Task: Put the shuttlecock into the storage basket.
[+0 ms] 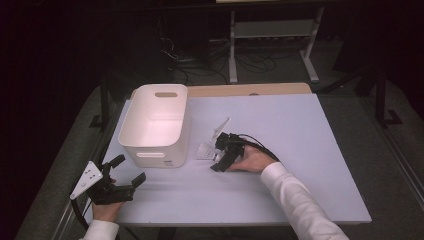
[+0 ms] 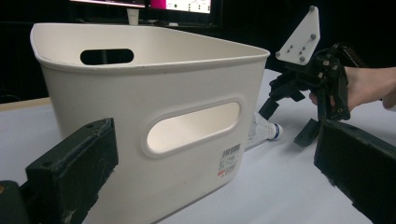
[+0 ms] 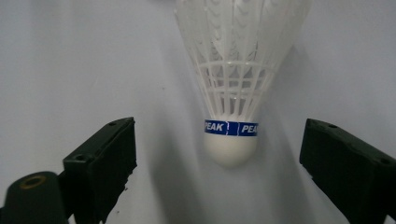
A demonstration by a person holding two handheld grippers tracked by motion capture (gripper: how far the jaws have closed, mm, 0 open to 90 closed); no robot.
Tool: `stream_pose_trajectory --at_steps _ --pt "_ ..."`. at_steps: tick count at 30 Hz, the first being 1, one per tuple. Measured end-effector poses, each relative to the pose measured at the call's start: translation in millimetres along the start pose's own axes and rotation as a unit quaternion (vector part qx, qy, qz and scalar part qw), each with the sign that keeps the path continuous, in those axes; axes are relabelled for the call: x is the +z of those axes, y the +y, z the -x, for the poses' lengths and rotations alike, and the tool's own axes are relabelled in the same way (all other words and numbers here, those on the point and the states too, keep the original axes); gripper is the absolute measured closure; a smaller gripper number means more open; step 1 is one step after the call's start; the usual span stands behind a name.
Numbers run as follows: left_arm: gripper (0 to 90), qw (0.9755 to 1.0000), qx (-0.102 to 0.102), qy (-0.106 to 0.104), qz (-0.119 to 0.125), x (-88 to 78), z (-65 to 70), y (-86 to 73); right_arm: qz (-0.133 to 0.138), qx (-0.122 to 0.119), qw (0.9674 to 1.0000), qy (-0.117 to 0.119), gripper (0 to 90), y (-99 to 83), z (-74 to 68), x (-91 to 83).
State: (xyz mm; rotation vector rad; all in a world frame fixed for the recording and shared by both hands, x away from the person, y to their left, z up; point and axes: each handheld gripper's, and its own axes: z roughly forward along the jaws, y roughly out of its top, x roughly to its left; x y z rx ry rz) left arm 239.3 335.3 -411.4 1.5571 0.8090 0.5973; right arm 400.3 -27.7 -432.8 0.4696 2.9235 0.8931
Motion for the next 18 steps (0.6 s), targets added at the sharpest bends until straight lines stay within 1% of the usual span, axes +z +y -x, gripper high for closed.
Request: stream_pose_trajectory --at_steps 3,4,5,7,9,11,12,15,18 --pt "0.0 1.0 0.001 0.0 -0.001 0.1 -0.2 -0.1 -0.002 0.001 1.0 -0.002 14.3 -0.3 0.5 0.7" --pt "0.0 1.0 0.001 0.0 -0.001 0.1 -0.2 -0.1 -0.003 0.003 1.0 -0.002 15.8 -0.5 1.1 0.5" --pt "0.0 1.0 0.001 0.0 -0.002 0.1 -0.2 -0.1 -0.003 0.003 1.0 -0.003 19.4 -0.9 2.3 -0.3" --pt "0.0 1.0 0.001 0.0 0.0 0.2 0.1 0.0 -0.002 0.002 1.0 -0.005 20.9 -1.1 3.1 -0.5" --pt "0.0 1.0 0.001 0.002 0.001 -0.6 0.5 0.3 -0.004 0.006 0.9999 -0.015 24.5 -1.0 3.3 -0.6" --pt "0.0 1.0 0.006 0.004 0.001 -1.5 -0.4 0.6 -0.003 0.002 0.9999 -0.011 27.8 -1.1 4.0 0.6" --pt "0.0 1.0 0.005 0.005 0.002 -1.6 -0.5 0.4 -0.003 0.0 1.0 -0.009 30.2 -1.0 3.7 0.8" --pt "0.0 1.0 0.003 0.005 0.001 -1.4 -0.3 0.3 -0.001 -0.006 1.0 -0.004 33.6 -0.3 2.9 2.3" --pt "0.0 1.0 0.001 0.004 0.001 -0.7 0.4 0.1 0.008 -0.008 0.9999 0.0 37.1 0.4 3.2 2.2"
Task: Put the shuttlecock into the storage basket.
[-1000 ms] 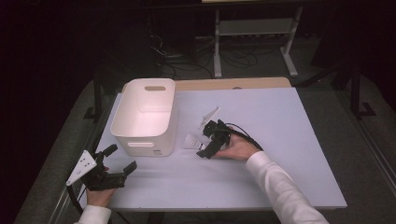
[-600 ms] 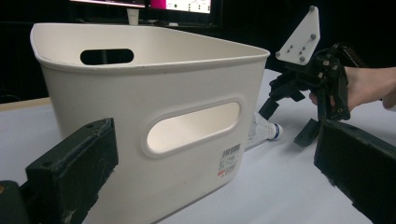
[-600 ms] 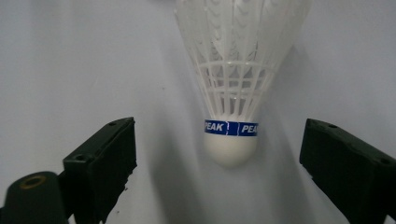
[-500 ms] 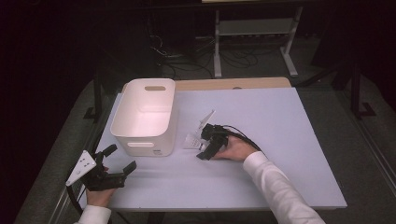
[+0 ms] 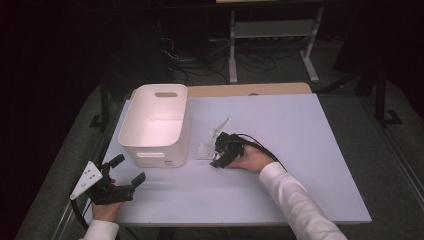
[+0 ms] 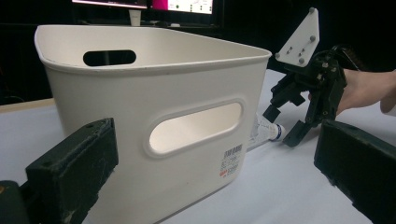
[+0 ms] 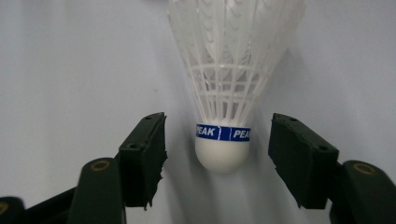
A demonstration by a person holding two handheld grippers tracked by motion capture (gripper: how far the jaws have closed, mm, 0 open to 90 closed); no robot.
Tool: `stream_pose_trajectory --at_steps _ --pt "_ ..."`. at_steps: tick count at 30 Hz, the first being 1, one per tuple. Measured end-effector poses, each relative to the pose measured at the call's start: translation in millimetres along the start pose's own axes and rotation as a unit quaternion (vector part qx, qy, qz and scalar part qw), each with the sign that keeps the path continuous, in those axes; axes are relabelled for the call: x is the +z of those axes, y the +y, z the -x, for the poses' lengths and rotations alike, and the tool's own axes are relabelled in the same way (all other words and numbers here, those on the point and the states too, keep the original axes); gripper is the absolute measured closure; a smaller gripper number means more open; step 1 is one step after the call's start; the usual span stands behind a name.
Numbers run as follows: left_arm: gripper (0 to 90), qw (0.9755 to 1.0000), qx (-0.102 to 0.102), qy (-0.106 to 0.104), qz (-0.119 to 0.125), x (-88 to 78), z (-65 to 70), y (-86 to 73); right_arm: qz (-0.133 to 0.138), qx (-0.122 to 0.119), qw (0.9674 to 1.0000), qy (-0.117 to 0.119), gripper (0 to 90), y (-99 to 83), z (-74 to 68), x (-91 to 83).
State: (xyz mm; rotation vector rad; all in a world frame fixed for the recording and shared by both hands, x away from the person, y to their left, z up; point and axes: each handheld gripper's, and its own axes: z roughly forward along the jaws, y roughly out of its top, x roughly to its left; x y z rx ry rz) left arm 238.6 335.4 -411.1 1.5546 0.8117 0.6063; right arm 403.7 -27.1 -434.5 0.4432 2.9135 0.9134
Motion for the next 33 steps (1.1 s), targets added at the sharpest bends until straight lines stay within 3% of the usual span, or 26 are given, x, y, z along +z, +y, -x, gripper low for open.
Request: stream_pose_trajectory --at_steps 14,15,19,22,33 --pt "0.0 1.0 0.0 0.004 0.0 -0.5 -0.2 0.1 0.008 0.002 0.9999 0.007 50.9 -0.9 4.8 -2.2" --pt "0.0 1.0 -0.001 0.004 0.0 -0.5 -0.2 0.1 0.009 0.003 0.9999 0.009 56.2 -0.6 4.8 -3.0" --pt "0.0 1.0 -0.001 0.005 0.0 -0.6 -0.2 0.0 0.009 0.004 0.9999 0.013 62.9 -0.6 5.0 -4.5" --pt "0.0 1.0 0.0 0.003 0.001 -0.1 -0.4 -0.1 0.015 0.012 0.9995 0.025 63.7 -1.3 7.2 -5.0" --pt "0.0 1.0 0.002 0.0 -0.001 1.4 0.3 0.2 0.028 0.014 0.9992 0.026 64.0 -1.5 8.5 -20.8"
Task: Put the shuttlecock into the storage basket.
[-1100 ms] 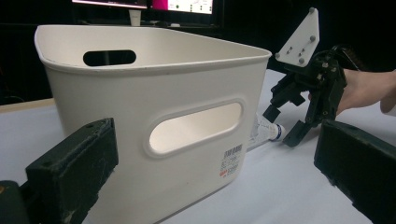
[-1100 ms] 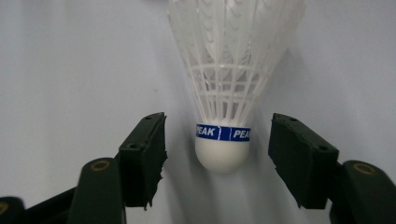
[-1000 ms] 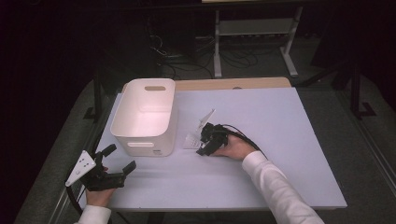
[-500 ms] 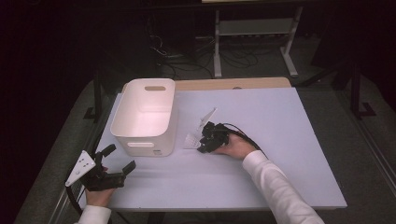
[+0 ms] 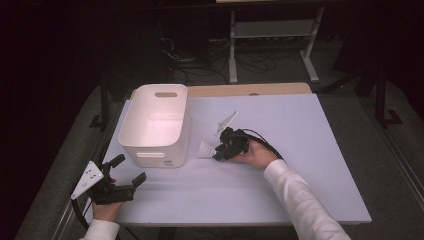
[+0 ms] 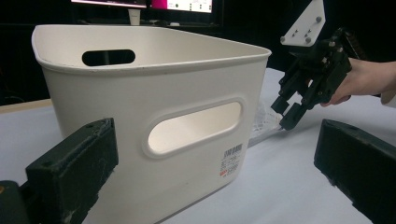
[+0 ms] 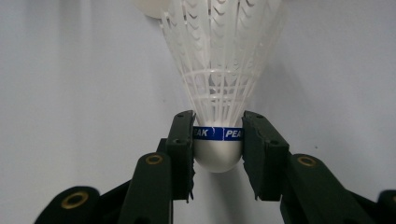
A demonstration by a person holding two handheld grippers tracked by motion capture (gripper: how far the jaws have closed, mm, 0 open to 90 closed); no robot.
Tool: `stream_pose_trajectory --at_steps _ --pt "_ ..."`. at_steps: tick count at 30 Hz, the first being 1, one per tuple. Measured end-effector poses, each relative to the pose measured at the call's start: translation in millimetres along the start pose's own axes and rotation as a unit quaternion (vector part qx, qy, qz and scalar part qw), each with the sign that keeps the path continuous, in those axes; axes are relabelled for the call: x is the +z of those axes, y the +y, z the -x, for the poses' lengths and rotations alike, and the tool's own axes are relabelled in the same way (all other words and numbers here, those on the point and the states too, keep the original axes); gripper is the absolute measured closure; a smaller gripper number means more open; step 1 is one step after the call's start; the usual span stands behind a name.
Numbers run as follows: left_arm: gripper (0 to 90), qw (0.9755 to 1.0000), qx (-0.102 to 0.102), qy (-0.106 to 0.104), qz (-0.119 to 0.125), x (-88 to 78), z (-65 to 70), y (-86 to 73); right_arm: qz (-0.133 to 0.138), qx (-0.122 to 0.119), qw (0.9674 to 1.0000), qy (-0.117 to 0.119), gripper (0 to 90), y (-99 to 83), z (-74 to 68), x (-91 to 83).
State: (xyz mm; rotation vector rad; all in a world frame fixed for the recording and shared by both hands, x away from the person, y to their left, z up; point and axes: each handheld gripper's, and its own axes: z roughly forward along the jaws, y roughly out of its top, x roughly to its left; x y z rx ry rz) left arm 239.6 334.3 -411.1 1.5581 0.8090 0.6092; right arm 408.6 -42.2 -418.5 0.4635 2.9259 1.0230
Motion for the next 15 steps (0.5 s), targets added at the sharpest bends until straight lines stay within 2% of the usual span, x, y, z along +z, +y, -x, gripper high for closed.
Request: stream_pose_trajectory --at_steps 5,15 --pt "0.0 1.0 0.0 0.0 0.0 -0.1 -0.2 0.1 0.0 -0.001 0.9999 0.01 64.0 0.3 0.4 -8.3" --pt "0.0 1.0 0.0 -0.001 0.0 -0.2 -0.5 0.1 0.011 0.0 0.9998 0.015 64.0 9.7 1.2 -25.8"
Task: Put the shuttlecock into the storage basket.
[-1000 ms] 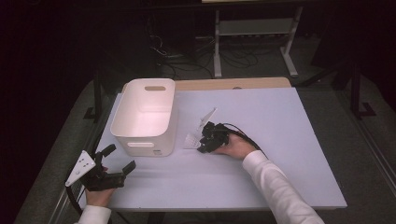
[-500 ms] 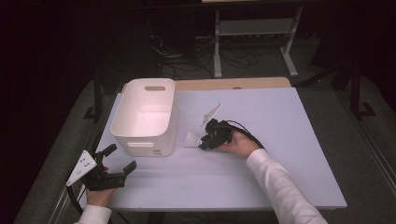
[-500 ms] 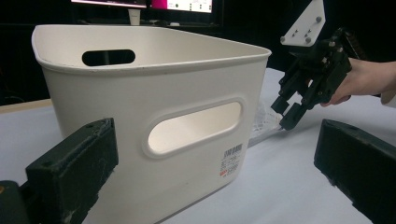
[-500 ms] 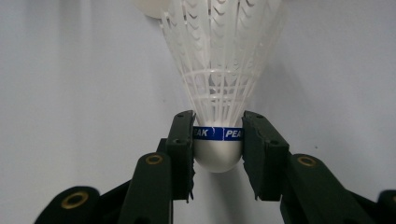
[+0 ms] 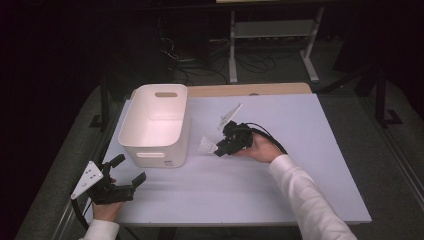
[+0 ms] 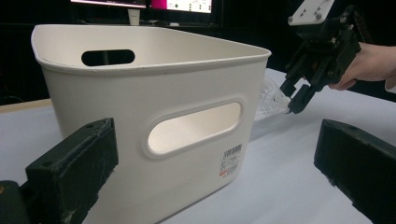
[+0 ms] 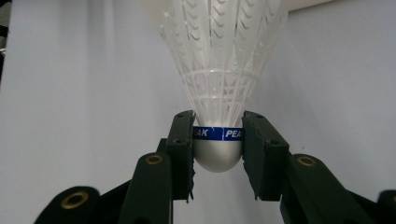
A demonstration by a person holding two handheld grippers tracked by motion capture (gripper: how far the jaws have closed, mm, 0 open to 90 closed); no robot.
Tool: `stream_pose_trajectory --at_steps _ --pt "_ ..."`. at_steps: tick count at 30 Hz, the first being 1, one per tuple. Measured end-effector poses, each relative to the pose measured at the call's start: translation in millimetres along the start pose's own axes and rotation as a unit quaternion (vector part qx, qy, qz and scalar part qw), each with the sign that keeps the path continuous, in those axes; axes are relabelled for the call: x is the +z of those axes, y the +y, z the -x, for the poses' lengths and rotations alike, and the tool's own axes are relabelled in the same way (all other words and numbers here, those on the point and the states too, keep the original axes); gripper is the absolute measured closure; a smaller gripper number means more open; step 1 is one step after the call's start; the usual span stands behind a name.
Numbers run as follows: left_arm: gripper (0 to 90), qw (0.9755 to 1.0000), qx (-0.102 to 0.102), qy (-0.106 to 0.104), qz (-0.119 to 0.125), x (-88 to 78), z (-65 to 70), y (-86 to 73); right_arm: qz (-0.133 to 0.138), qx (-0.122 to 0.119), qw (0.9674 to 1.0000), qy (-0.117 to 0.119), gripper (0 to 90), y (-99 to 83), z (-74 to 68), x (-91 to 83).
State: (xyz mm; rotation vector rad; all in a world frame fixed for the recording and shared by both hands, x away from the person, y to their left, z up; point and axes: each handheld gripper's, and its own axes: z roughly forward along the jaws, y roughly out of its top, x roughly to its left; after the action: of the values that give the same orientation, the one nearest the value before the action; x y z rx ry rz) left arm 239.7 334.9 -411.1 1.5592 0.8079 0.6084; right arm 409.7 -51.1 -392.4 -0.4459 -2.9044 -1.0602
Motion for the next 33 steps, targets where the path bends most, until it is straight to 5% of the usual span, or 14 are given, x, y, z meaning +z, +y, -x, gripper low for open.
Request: stream_pose_trajectory --at_steps 33 --pt "0.0 1.0 -0.004 -0.004 0.0 1.0 0.8 -0.4 0.039 0.001 0.9988 0.03 64.0 35.0 4.2 -51.7"
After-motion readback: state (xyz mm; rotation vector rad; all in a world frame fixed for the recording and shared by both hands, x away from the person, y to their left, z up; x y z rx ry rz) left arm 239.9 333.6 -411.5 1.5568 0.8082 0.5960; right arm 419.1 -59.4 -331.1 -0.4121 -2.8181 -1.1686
